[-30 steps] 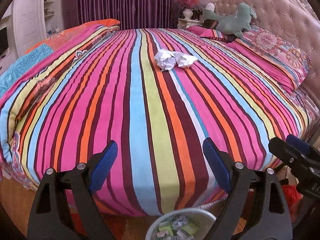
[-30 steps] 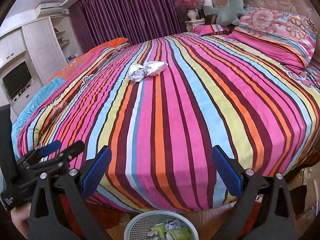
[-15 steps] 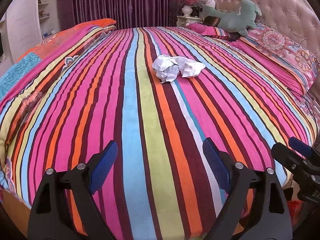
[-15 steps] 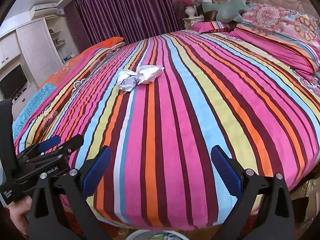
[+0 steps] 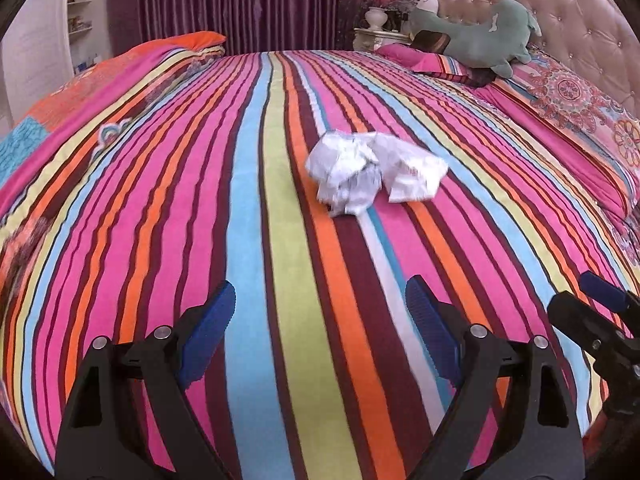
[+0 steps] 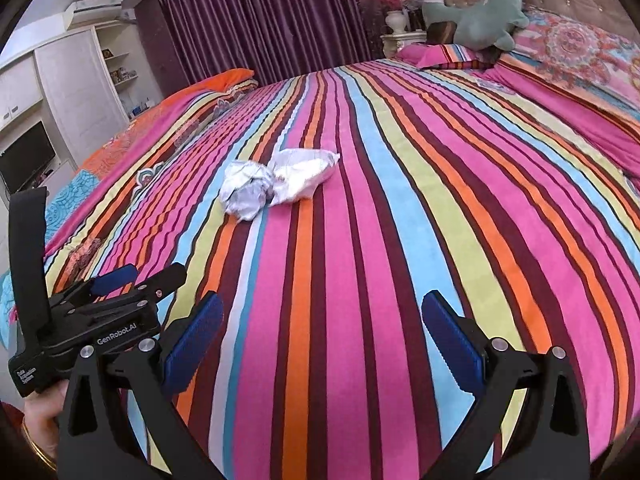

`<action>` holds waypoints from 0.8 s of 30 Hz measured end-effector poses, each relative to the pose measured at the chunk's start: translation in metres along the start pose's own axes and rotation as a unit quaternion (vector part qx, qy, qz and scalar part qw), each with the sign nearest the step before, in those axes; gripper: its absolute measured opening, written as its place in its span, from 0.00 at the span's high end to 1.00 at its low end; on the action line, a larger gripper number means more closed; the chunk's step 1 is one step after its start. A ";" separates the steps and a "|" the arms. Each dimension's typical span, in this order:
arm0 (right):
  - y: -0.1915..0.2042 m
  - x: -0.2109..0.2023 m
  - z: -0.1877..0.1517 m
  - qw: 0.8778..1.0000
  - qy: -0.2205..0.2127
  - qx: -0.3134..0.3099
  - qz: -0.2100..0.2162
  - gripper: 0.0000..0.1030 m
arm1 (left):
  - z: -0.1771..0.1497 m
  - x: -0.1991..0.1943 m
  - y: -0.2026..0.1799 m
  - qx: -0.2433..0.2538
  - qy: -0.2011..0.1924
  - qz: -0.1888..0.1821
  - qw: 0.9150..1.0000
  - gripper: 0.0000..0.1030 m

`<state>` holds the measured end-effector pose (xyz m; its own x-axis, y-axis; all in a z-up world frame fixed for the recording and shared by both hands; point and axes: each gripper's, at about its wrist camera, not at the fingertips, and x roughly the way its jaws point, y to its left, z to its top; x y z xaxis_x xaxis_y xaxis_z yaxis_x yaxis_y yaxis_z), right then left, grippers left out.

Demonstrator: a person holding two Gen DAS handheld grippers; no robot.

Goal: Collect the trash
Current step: 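Grasp the crumpled white paper with the left tool while the right grasps the white printed bag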

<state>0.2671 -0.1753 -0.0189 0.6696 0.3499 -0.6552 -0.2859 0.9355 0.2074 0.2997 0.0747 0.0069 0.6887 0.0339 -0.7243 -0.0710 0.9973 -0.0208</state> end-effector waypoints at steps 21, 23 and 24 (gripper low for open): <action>0.008 0.108 0.094 0.998 0.057 -0.024 0.030 0.08 | 0.069 0.088 -0.009 0.040 0.002 -0.025 0.999 0.18; 0.009 0.121 0.099 0.997 0.071 -0.026 0.031 0.08 | 0.072 0.093 -0.007 0.038 0.004 -0.028 0.999 0.18; 0.010 0.125 0.100 0.996 0.075 -0.027 0.031 0.08 | 0.074 0.096 -0.007 0.038 0.005 -0.029 0.999 0.18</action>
<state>0.4163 -0.1169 -0.0258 0.5402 0.3924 -0.7445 -0.3635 0.9067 0.2141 0.4198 0.0760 -0.0114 0.6835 -0.0241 -0.7296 0.0239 0.9997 -0.0106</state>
